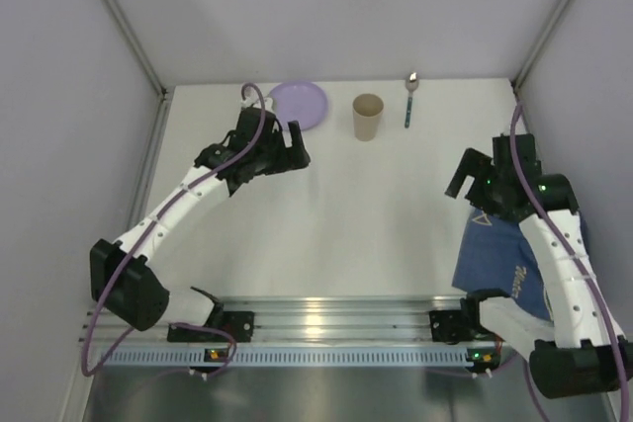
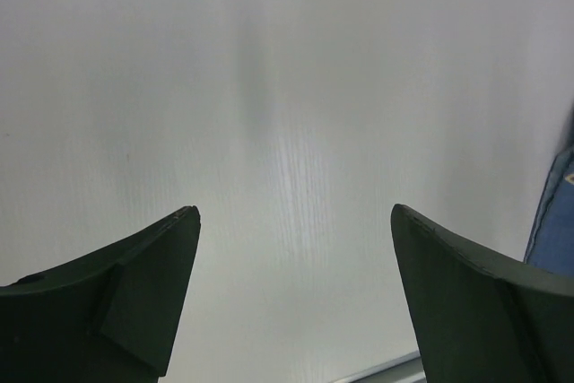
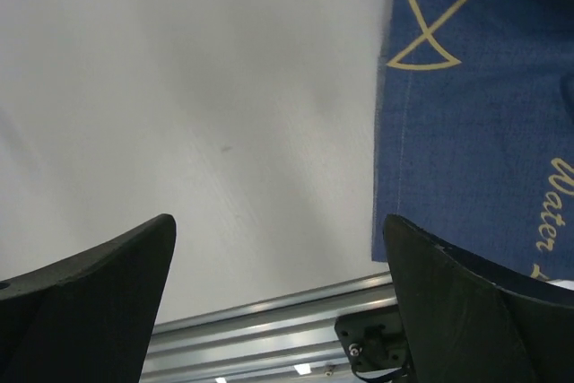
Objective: Set the dinner table for one person
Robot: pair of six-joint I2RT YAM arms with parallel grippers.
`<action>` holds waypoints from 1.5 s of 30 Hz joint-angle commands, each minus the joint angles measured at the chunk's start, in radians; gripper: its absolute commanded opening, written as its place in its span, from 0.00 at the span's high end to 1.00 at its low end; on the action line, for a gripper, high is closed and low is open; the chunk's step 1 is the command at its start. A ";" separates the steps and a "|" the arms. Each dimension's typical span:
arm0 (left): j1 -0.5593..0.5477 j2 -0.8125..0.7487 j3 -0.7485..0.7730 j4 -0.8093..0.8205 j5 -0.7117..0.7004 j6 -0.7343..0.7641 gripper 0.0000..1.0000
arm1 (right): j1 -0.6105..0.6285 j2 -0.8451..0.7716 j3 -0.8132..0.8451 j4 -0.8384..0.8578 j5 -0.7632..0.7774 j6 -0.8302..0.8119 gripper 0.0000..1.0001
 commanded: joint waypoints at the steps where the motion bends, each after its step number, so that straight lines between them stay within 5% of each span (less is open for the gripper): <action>1: -0.056 -0.099 -0.071 -0.029 0.012 -0.011 0.08 | -0.112 0.078 -0.087 0.112 0.007 0.052 0.01; 6: -0.090 -0.196 -0.178 -0.073 0.096 -0.030 0.07 | -0.260 0.213 -0.177 0.247 0.058 -0.011 0.02; 15: -0.093 -0.298 -0.159 -0.191 0.100 0.010 0.07 | -0.273 0.503 -0.224 0.395 0.151 -0.034 0.12; 21: -0.093 -0.363 -0.169 -0.237 0.073 -0.018 0.07 | -0.273 0.630 -0.261 0.441 0.180 -0.027 0.39; 24: -0.091 -0.381 -0.174 -0.268 0.042 -0.027 0.07 | -0.273 0.662 -0.247 0.445 0.196 -0.016 0.59; 28: -0.091 -0.400 -0.169 -0.297 0.018 -0.021 0.07 | -0.270 0.713 -0.232 0.456 0.159 -0.010 1.00; 29: -0.093 -0.403 -0.168 -0.302 0.014 -0.019 0.07 | -0.262 0.716 -0.230 0.459 0.139 -0.008 1.00; 32: -0.091 -0.401 -0.157 -0.317 0.000 -0.019 0.07 | -0.174 0.707 -0.201 0.445 0.099 0.009 1.00; 39: -0.091 -0.386 -0.132 -0.310 -0.054 -0.024 0.07 | 0.427 0.678 0.072 0.344 -0.025 0.185 1.00; 43: -0.091 -0.357 -0.109 -0.313 -0.063 -0.025 0.07 | 0.672 0.793 0.343 0.382 -0.150 0.298 1.00; 44: -0.091 -0.355 -0.108 -0.314 -0.071 -0.027 0.07 | 0.704 0.817 0.381 0.396 -0.171 0.305 0.96; 45: -0.093 -0.355 -0.103 -0.311 -0.074 -0.027 0.07 | 0.759 0.840 0.418 0.407 -0.188 0.308 0.81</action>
